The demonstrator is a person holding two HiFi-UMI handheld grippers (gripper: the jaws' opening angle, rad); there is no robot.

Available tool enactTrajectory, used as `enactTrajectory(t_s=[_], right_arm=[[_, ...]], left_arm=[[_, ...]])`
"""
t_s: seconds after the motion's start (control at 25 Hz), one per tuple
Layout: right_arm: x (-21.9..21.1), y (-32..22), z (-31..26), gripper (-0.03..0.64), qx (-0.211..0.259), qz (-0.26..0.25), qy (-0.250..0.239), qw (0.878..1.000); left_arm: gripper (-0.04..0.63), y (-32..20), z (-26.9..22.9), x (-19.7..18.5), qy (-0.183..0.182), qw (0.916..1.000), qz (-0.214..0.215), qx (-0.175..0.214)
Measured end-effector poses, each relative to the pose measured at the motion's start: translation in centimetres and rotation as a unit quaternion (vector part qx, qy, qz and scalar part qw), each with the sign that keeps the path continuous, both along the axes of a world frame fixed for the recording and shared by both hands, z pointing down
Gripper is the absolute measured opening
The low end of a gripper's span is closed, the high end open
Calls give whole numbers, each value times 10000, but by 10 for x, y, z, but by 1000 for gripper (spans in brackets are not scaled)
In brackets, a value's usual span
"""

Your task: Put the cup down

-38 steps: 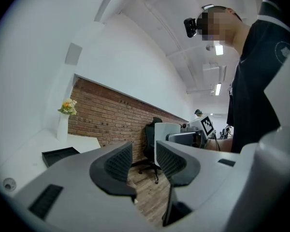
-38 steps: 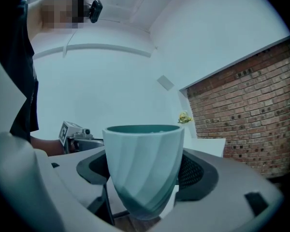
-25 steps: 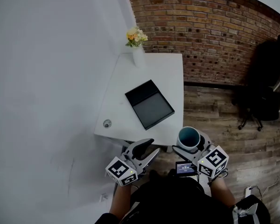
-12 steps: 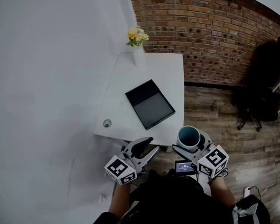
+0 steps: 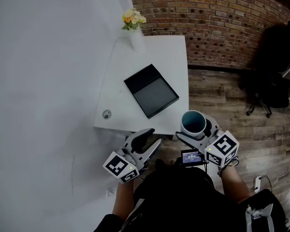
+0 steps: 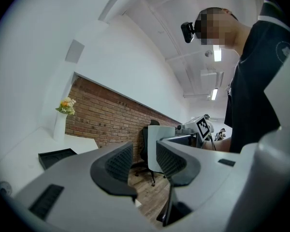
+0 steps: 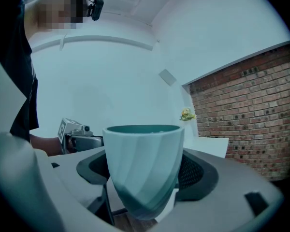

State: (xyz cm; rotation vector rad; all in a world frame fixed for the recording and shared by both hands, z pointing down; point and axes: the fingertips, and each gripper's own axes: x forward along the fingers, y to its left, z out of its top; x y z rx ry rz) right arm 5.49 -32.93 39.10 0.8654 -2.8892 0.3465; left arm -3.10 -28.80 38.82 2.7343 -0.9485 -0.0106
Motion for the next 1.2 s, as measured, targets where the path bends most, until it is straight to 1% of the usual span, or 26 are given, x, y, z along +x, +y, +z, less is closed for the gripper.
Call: enactTrajectory(t_s=[0.2,0.28,0.4,0.48,0.6,0.76,0.84,1.0,1.2], right_arm=[[-15,-40,15,385,35,-186,80,9998],[-23,-65,24,385,18,-160,126,9998],[-39,-109,35,385,-112,10,90,9999],[-54,-141,46,385,-119,149,220,9996],[-84,-183,65,385,65,196,542,9983],[-126,-231,89,385,106,169,629,9978],[-143,-253,103,385,98,186,686,9974],[-167,-296,134,385,88,293,864,9958],[-185,-337,174,385,54,513,1096,9926]], left_arm=[[155,3,8,-8,41,9999,-95,-76],[155,8,14,-12,60,9998,-113,-147],[155,8,23,-21,68,9993,-166,-327],[155,6,27,-31,67,9988,-219,-435],[155,1,33,-47,119,9979,-311,-560],[155,-5,39,-65,169,9967,-421,-674],[155,-7,42,-72,116,9959,-502,-743],[155,-13,41,-82,400,9937,-697,-776],[155,-13,63,-97,531,9895,-886,-1008]])
